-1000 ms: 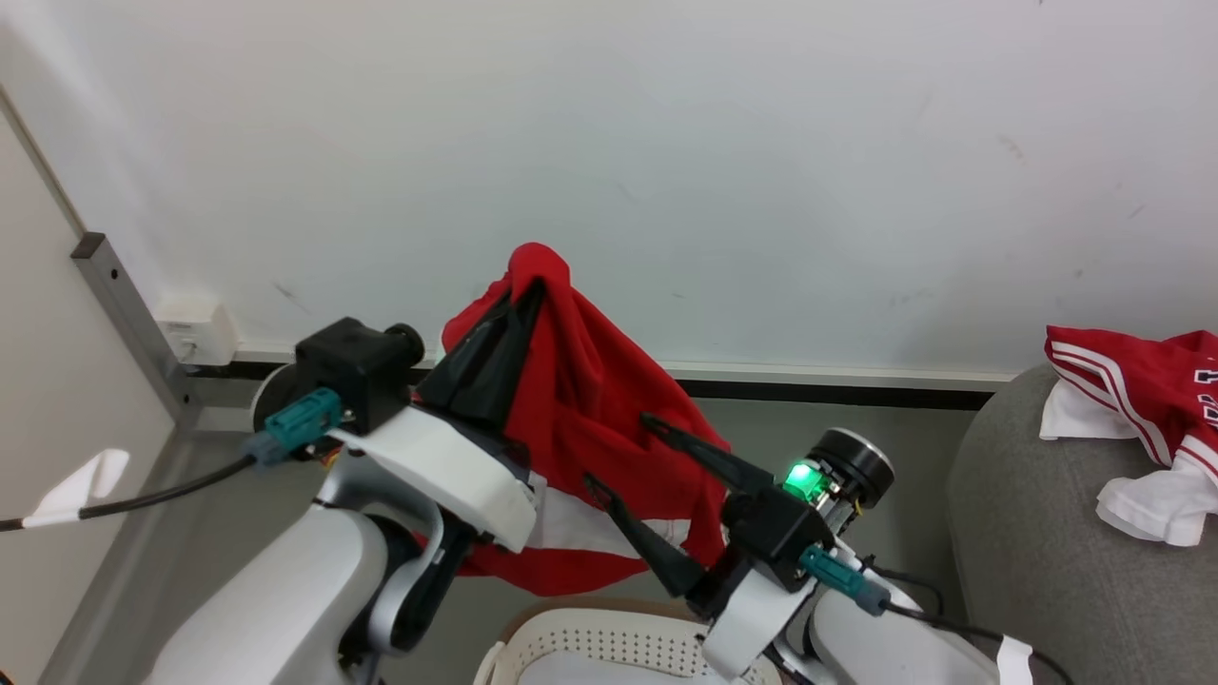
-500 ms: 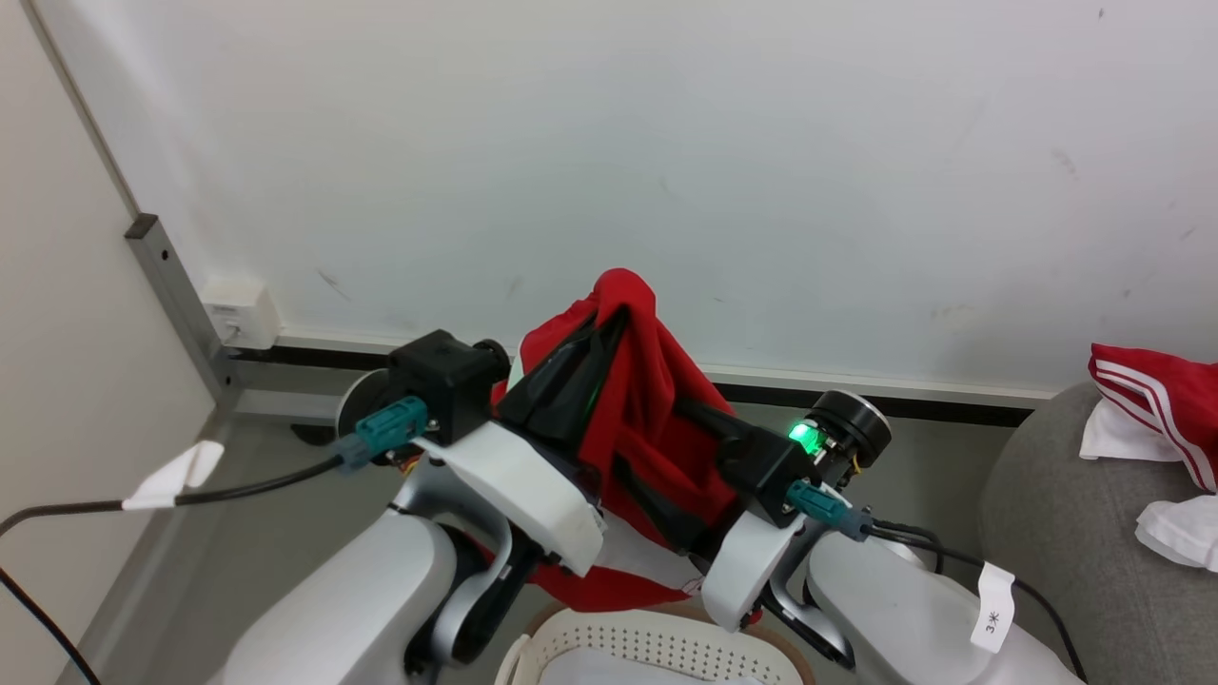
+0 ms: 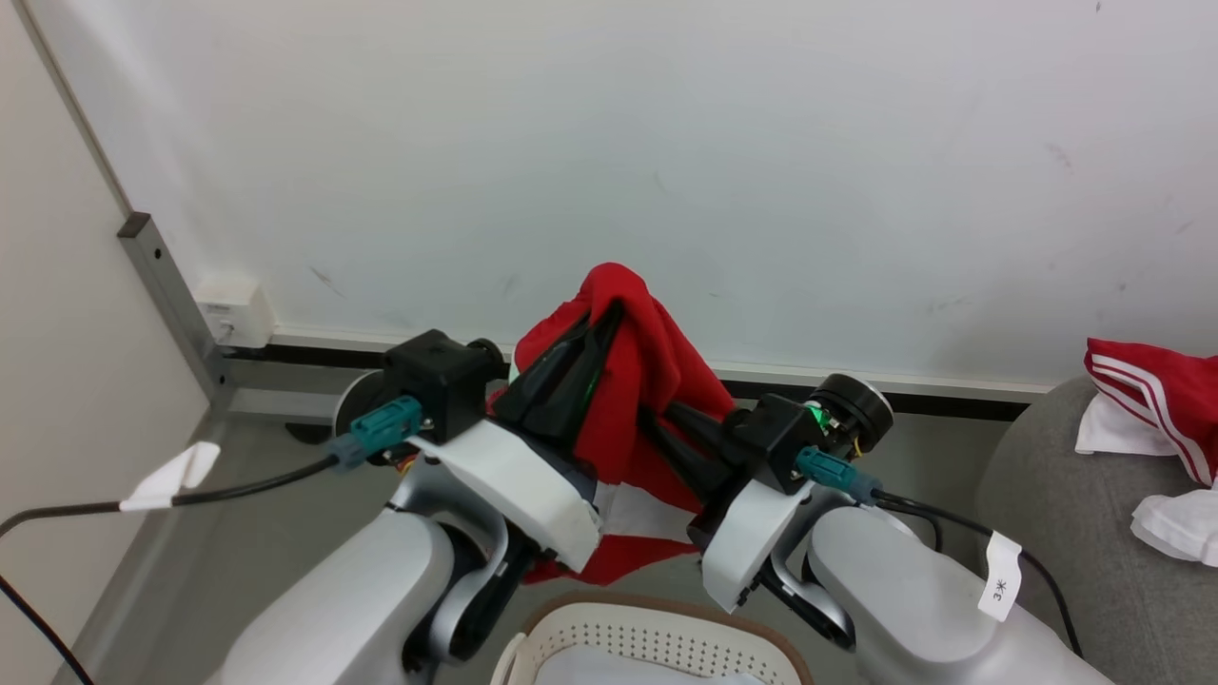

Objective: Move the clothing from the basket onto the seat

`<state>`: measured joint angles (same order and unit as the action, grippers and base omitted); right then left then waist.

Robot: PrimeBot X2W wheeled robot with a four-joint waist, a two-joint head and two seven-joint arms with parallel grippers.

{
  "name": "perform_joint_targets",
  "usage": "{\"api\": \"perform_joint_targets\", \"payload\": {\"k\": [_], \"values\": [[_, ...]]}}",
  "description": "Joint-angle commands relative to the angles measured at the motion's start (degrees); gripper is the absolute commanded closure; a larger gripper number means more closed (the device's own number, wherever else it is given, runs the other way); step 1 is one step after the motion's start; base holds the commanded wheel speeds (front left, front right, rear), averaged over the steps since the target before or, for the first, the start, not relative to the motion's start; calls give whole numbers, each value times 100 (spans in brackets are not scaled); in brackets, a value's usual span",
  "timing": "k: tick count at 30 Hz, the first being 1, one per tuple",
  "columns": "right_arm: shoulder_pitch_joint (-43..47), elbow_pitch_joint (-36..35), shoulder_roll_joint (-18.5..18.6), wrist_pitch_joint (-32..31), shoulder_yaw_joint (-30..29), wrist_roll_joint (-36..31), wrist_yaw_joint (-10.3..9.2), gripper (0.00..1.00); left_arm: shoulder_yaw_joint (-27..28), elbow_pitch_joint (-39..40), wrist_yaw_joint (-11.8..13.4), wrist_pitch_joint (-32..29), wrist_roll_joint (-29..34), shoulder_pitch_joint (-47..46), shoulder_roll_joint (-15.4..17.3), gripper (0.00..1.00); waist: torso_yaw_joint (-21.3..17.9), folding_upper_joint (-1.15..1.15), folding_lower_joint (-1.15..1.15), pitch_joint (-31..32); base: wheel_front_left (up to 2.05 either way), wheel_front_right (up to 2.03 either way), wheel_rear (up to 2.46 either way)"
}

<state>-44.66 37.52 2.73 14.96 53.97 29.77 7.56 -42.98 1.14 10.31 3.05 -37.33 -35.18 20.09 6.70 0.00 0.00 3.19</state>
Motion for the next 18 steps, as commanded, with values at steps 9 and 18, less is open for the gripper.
{"api": "perform_joint_targets", "payload": {"k": [9,18], "values": [[114,-73,6,9,-292,-32,-14,100,67,-31,78,107,-93,167,98,0,-116,0,0,-15,0,0,0],[284,58,6,10,-576,-219,-14,100,-22,44,120,324,-3,540,258,0,-240,0,0,-30,0,0,0]]}}
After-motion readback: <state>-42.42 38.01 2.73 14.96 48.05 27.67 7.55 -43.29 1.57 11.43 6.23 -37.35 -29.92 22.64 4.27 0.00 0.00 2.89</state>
